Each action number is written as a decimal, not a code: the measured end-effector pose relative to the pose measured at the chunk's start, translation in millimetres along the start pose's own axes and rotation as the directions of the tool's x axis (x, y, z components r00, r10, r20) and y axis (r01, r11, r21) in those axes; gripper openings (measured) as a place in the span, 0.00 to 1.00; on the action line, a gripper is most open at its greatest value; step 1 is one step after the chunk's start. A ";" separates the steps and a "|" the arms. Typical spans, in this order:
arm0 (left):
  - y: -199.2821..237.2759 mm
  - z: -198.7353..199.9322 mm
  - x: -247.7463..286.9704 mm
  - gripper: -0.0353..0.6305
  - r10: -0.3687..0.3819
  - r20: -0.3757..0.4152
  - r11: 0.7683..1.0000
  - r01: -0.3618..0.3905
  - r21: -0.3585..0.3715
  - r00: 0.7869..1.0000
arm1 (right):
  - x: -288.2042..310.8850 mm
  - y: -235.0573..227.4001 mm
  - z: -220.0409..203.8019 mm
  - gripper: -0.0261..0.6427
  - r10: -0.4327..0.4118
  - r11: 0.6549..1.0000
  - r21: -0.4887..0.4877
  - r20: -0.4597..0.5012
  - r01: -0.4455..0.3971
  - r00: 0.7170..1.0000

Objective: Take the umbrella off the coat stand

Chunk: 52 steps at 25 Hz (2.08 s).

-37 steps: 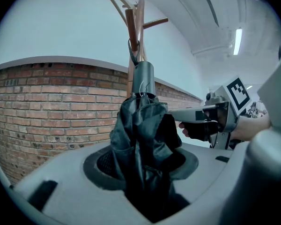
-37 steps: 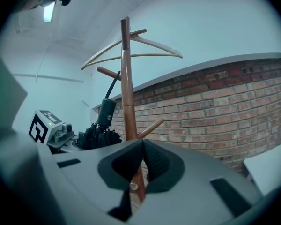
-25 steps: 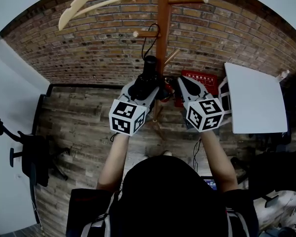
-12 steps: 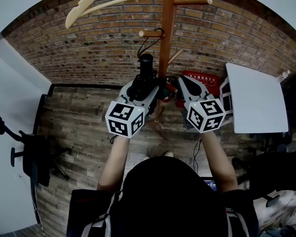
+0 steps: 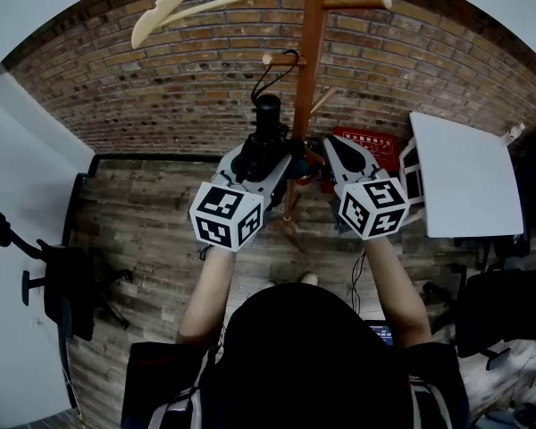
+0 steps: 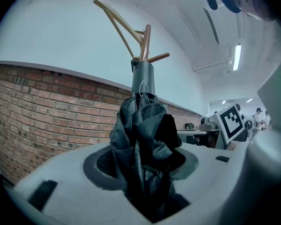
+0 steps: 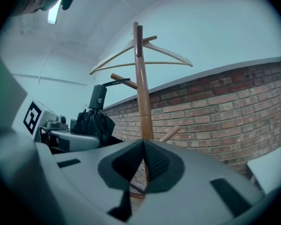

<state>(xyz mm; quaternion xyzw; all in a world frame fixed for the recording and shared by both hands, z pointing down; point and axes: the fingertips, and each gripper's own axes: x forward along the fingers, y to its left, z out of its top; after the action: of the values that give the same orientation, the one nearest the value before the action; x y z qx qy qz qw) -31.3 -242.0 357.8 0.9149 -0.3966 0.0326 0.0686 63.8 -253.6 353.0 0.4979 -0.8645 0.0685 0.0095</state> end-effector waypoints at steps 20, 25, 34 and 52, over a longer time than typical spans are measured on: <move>-5.4 14.4 -39.1 0.40 -0.044 0.039 0.999 0.044 0.011 0.998 | -4.2 40.1 -0.4 0.08 -0.018 1.000 -0.020 0.002 0.019 1.000; -7.9 6.8 -45.8 0.40 -0.058 0.023 0.998 0.058 0.007 0.998 | -6.9 49.6 -1.0 0.08 -0.022 0.999 -0.028 -0.001 0.022 1.000; -7.2 -7.6 -61.1 0.40 -0.069 0.011 0.998 0.069 -0.010 0.998 | -15.5 62.9 -2.5 0.08 -0.042 0.999 -0.030 0.012 0.042 0.999; -34.1 -10.6 -51.0 0.40 -0.051 0.001 0.999 0.051 -0.016 0.999 | -42.6 57.9 0.2 0.08 -0.011 0.999 -0.046 0.023 0.012 1.000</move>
<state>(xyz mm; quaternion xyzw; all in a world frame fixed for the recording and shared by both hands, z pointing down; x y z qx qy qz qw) -41.2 -180.6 359.1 0.9242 -0.3732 0.0273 0.0768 35.3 -188.4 342.9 0.5033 -0.8630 0.0426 0.0114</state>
